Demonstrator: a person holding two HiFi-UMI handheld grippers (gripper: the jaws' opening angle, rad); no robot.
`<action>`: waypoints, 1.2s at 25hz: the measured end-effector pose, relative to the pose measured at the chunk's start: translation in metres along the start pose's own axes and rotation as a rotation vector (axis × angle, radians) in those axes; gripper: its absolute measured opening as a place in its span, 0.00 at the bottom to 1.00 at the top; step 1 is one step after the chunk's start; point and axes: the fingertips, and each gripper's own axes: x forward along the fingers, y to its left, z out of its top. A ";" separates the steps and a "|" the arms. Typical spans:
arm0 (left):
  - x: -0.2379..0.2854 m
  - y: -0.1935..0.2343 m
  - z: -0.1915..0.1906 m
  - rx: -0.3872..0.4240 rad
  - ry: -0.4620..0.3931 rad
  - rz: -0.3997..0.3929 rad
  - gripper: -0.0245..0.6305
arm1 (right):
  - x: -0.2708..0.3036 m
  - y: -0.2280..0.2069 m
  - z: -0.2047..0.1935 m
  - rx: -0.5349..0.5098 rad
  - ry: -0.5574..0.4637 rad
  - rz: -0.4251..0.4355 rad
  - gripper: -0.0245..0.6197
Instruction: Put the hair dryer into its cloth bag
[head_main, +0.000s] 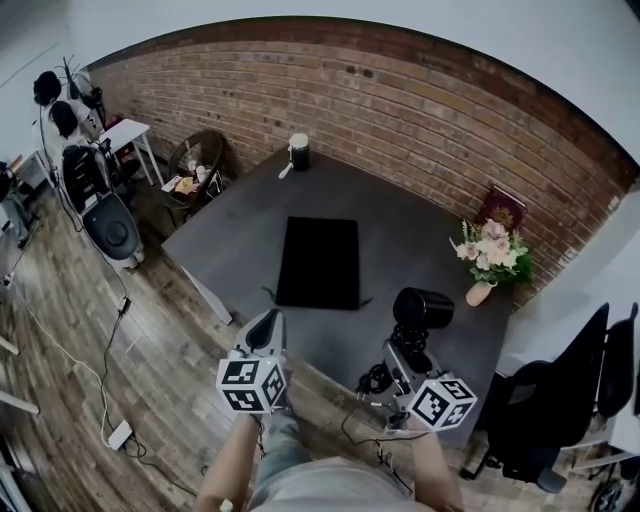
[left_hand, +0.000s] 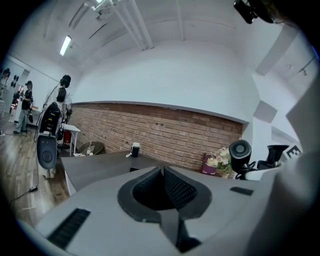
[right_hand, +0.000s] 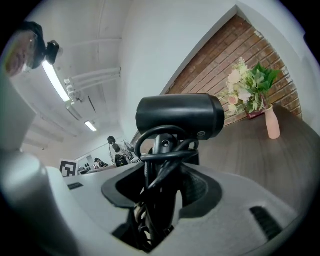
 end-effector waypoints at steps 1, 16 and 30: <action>0.009 0.010 0.006 0.000 0.003 -0.011 0.07 | 0.012 0.003 0.003 0.000 -0.006 -0.011 0.35; 0.114 0.116 0.064 0.038 0.043 -0.156 0.07 | 0.139 0.034 0.033 0.029 -0.094 -0.138 0.35; 0.160 0.131 0.038 0.001 0.120 -0.175 0.07 | 0.186 0.010 0.038 0.025 -0.044 -0.164 0.35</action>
